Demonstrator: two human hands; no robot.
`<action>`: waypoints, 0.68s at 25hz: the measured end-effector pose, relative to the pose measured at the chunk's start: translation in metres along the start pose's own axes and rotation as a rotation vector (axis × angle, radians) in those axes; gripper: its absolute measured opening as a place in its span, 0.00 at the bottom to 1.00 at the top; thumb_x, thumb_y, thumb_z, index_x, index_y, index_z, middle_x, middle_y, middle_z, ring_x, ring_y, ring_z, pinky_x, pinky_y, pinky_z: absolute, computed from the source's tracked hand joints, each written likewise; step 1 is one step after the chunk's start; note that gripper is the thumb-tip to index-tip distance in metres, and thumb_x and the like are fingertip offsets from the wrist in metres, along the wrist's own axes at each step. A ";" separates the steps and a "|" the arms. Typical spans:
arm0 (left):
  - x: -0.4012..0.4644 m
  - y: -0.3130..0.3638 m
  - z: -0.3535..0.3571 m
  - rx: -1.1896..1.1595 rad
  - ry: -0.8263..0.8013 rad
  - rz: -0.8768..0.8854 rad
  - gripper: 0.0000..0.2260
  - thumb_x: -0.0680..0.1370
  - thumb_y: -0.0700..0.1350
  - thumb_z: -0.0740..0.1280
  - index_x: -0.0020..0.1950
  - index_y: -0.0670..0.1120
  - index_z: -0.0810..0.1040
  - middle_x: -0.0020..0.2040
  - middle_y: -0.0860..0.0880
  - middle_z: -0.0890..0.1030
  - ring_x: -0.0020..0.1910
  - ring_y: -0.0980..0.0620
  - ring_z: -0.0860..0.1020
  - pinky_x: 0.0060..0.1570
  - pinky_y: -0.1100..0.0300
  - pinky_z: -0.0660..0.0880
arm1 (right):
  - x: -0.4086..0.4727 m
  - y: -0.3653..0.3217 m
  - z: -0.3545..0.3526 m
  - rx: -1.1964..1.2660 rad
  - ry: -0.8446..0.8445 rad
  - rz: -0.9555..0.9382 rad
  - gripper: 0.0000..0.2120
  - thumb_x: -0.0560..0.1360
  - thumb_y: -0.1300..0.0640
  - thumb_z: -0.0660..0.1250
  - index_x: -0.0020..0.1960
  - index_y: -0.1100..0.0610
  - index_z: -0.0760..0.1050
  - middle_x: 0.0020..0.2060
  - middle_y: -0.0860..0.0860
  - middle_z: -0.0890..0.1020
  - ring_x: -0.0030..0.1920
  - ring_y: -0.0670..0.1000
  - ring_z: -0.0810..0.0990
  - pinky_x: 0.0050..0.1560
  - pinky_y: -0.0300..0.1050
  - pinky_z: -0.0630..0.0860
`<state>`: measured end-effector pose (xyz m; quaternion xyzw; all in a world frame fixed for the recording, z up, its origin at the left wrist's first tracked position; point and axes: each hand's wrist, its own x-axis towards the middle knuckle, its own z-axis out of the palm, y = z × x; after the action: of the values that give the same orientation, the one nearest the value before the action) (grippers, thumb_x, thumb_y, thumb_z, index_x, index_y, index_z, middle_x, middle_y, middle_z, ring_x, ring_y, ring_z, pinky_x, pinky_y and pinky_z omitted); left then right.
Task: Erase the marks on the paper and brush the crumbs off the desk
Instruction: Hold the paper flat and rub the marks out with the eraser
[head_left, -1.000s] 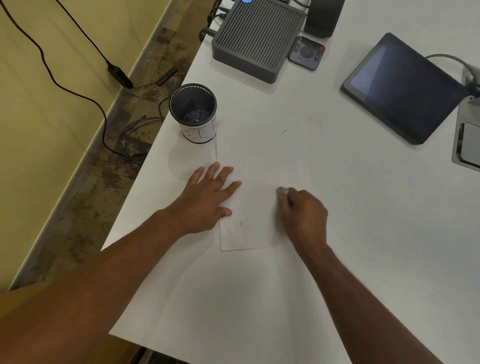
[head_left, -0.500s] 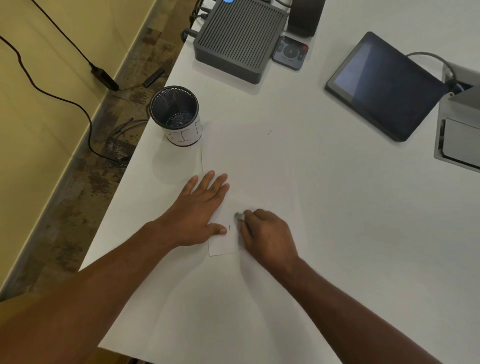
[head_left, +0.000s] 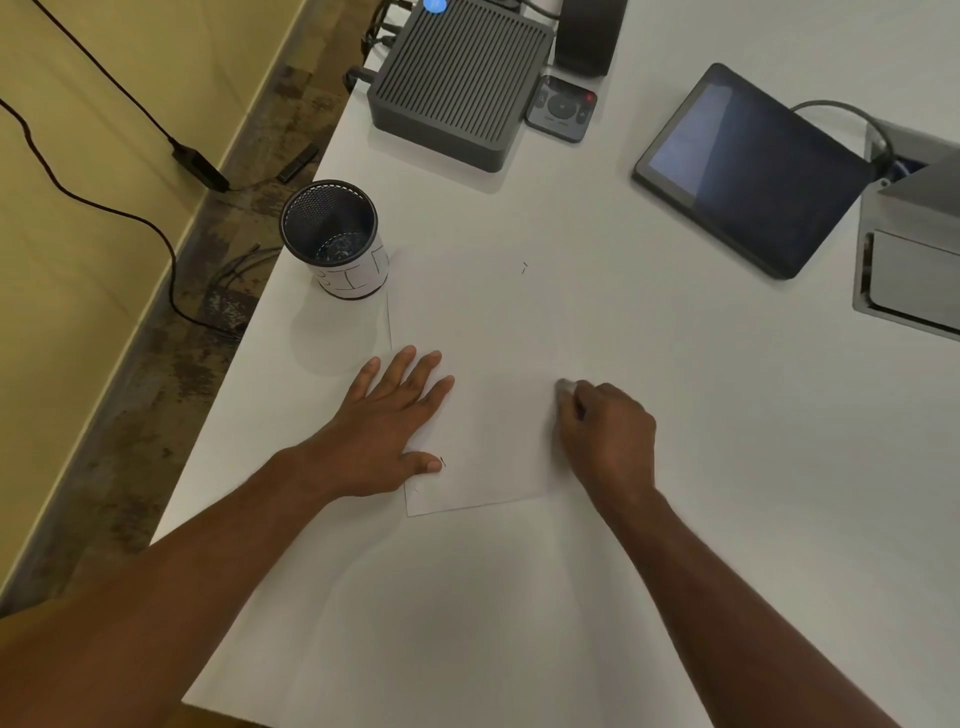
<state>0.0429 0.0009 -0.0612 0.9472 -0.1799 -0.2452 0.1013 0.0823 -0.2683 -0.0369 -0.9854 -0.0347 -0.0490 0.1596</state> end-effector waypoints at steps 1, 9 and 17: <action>0.000 0.000 0.001 -0.002 0.002 -0.002 0.41 0.73 0.72 0.47 0.80 0.57 0.35 0.79 0.54 0.29 0.76 0.52 0.26 0.75 0.49 0.30 | -0.002 -0.004 -0.001 0.002 -0.013 -0.008 0.17 0.77 0.54 0.66 0.31 0.56 0.71 0.26 0.52 0.73 0.26 0.56 0.73 0.28 0.43 0.62; 0.000 0.000 0.000 -0.001 -0.002 -0.004 0.42 0.72 0.72 0.45 0.79 0.57 0.34 0.78 0.54 0.28 0.76 0.52 0.25 0.74 0.50 0.29 | -0.014 -0.002 -0.002 0.029 0.017 0.006 0.18 0.77 0.54 0.65 0.30 0.54 0.69 0.25 0.51 0.72 0.25 0.55 0.72 0.27 0.41 0.61; 0.001 -0.001 0.002 0.023 -0.009 -0.003 0.41 0.72 0.73 0.44 0.78 0.57 0.31 0.77 0.54 0.26 0.75 0.52 0.24 0.74 0.49 0.29 | -0.040 0.001 -0.002 0.039 -0.039 0.023 0.16 0.76 0.54 0.69 0.31 0.56 0.73 0.26 0.51 0.74 0.27 0.55 0.75 0.28 0.42 0.61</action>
<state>0.0432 0.0013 -0.0637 0.9475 -0.1815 -0.2475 0.0894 0.0429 -0.2721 -0.0398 -0.9831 -0.0276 -0.0273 0.1787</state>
